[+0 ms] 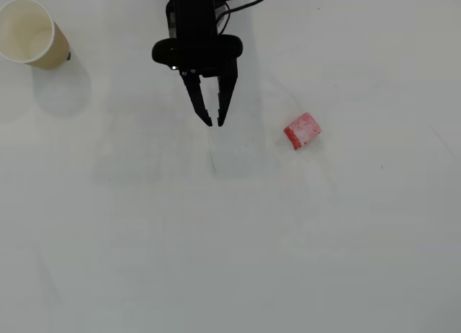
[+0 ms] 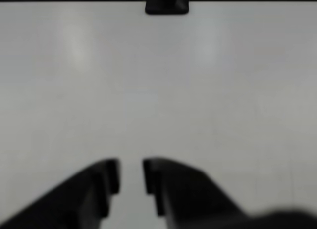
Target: Pick up the cube and drop it in the cup.
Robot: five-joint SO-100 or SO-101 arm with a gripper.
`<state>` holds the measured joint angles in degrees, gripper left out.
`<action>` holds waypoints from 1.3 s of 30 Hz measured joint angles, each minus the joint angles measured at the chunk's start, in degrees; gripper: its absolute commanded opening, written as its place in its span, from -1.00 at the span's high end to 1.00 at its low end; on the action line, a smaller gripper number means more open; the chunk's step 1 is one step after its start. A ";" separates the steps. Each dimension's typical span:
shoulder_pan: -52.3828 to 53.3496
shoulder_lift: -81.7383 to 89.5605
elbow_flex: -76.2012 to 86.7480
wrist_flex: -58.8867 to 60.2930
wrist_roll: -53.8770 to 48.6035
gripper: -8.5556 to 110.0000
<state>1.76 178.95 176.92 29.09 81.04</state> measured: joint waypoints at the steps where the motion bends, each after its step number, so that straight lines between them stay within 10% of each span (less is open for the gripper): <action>1: 0.00 0.00 0.00 -0.62 0.00 0.81; 39: -23.91 0.00 0.00 4.31 0.00 0.81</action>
<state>-22.15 178.95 176.92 33.40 81.04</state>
